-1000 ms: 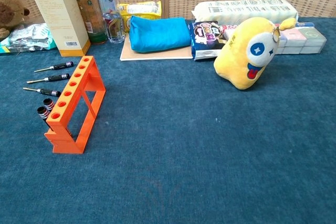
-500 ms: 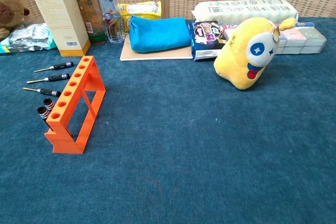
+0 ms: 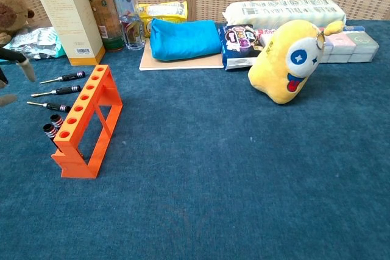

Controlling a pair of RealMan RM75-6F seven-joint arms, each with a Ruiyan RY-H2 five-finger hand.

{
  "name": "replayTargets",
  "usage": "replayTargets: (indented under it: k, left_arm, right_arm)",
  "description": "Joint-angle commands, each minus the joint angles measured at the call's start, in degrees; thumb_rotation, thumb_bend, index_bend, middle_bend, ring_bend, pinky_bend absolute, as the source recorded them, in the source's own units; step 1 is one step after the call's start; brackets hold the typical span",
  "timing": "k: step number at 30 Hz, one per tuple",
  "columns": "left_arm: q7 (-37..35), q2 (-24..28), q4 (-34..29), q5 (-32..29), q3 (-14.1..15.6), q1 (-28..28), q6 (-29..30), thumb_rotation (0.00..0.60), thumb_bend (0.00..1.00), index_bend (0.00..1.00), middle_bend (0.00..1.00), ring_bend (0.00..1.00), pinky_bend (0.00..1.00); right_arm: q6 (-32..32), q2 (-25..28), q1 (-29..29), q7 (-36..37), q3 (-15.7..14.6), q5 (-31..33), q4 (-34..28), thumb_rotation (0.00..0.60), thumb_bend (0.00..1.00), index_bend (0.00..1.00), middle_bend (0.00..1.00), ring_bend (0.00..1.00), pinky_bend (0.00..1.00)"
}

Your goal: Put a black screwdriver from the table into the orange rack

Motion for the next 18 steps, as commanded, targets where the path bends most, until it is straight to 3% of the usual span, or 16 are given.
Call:
replayTargets:
  k: [1, 18]
  left_arm:
    - [2.9, -2.4, 1.8, -2.1, -0.4, -1.6, -0.8, 0.600, 0.37, 0.40, 1.00, 1.00, 1.00]
    - [8.8, -10.6, 9.3, -6.6, -0.6, -5.4, -0.9, 0.600, 0.37, 0.43, 1.00, 1.00, 1.00]
  right_arm:
    - [-0.1, 0.1, 0.0, 0.1, 0.0, -0.1, 0.0, 0.600, 0.13, 0.04, 0.01, 0.00, 0.00]
    - [-0.7, 0.5, 0.3, 1.0, -0.2, 0.1, 0.1, 0.600, 0.13, 0.04, 0.01, 0.00, 0.00]
